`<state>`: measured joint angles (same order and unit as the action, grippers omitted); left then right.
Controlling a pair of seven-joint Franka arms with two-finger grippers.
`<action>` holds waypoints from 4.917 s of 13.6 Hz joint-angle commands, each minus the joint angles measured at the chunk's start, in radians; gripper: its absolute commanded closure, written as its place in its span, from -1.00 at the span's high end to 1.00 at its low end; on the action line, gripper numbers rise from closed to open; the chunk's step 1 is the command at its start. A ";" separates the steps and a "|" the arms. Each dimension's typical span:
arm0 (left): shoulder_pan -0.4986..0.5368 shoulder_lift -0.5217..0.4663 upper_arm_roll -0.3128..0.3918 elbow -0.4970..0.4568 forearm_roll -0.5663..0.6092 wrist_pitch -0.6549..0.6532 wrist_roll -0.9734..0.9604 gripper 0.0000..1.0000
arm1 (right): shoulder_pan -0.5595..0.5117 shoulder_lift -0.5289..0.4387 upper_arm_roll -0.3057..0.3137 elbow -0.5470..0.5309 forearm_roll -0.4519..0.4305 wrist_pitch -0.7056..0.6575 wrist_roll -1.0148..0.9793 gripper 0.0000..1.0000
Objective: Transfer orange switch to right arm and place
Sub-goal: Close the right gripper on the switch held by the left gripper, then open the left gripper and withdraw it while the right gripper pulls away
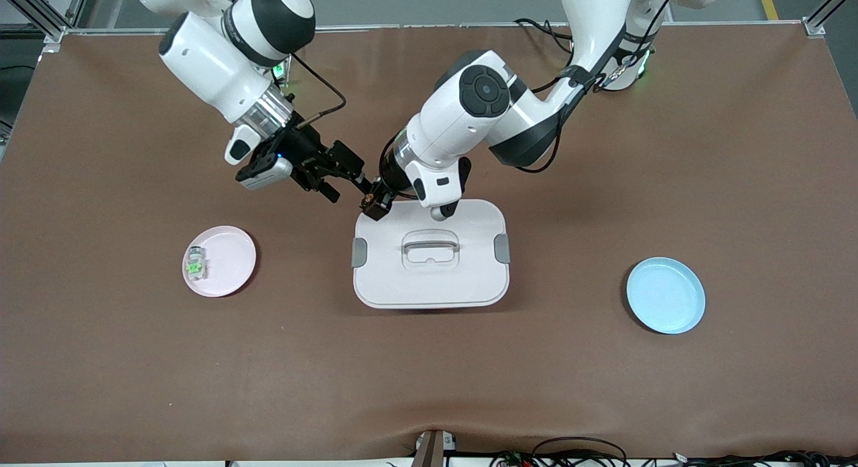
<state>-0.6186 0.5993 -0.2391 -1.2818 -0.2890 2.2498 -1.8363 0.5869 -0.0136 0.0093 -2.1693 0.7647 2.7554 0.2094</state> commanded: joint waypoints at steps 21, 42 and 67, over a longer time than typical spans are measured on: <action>-0.010 -0.003 0.015 0.021 -0.004 0.020 -0.011 -1.00 | 0.073 0.009 -0.012 -0.023 0.469 0.050 -0.414 1.00; -0.007 -0.009 0.014 0.021 -0.004 0.013 -0.012 -0.57 | 0.077 0.080 -0.012 0.052 0.461 0.047 -0.387 -1.00; 0.551 -0.280 0.014 -0.004 0.432 -0.622 0.976 1.00 | -0.149 0.081 -0.022 0.120 -0.535 -0.499 -0.529 -1.00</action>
<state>-0.1197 0.3564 -0.2172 -1.2583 0.1263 1.6479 -0.9986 0.4836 0.0634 -0.0226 -2.0722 0.2714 2.3182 -0.2396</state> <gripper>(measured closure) 0.000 0.652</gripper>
